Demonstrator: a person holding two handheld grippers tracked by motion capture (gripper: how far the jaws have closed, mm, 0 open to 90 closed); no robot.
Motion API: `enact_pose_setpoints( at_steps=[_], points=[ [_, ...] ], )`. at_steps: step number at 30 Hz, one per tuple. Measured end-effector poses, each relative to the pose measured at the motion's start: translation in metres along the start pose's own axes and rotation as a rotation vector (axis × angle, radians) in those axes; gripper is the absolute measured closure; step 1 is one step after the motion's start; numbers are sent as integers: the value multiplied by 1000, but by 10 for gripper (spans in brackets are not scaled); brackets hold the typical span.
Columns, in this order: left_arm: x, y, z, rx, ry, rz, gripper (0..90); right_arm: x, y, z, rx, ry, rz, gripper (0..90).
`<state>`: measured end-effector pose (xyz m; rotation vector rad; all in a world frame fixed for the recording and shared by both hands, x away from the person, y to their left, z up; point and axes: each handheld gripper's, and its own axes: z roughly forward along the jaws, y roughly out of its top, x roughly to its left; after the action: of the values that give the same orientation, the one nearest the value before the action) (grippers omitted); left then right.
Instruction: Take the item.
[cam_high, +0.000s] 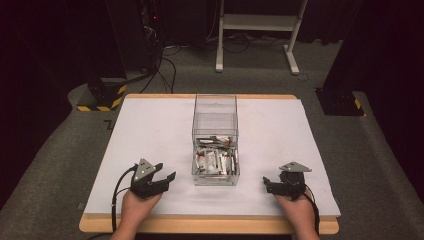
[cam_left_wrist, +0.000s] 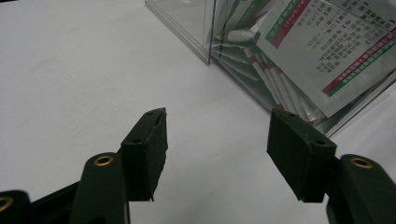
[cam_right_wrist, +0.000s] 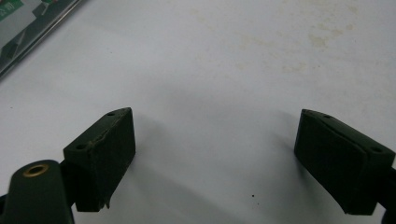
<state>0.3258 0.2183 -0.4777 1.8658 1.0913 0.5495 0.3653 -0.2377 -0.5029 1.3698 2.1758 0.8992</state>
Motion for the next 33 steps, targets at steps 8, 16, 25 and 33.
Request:
enact_pose_setpoints(
  at_steps=[8, 16, 25, 33],
  points=[
    [-1, 3, -2, -24, -9, -15, 370, 1, 0, 1, 8, -8, -10, 117],
    [-7, 9, -7, -41, -10, 2, 372, 1, 0, 1, 7, -7, -13, 117],
    [-11, 14, -9, -48, -9, 20, 371, 1, 0, 2, 7, -7, -12, 117],
    [-10, 12, -7, -42, 3, 14, 371, 1, 0, 2, 7, -7, -12, 117]
  ],
)
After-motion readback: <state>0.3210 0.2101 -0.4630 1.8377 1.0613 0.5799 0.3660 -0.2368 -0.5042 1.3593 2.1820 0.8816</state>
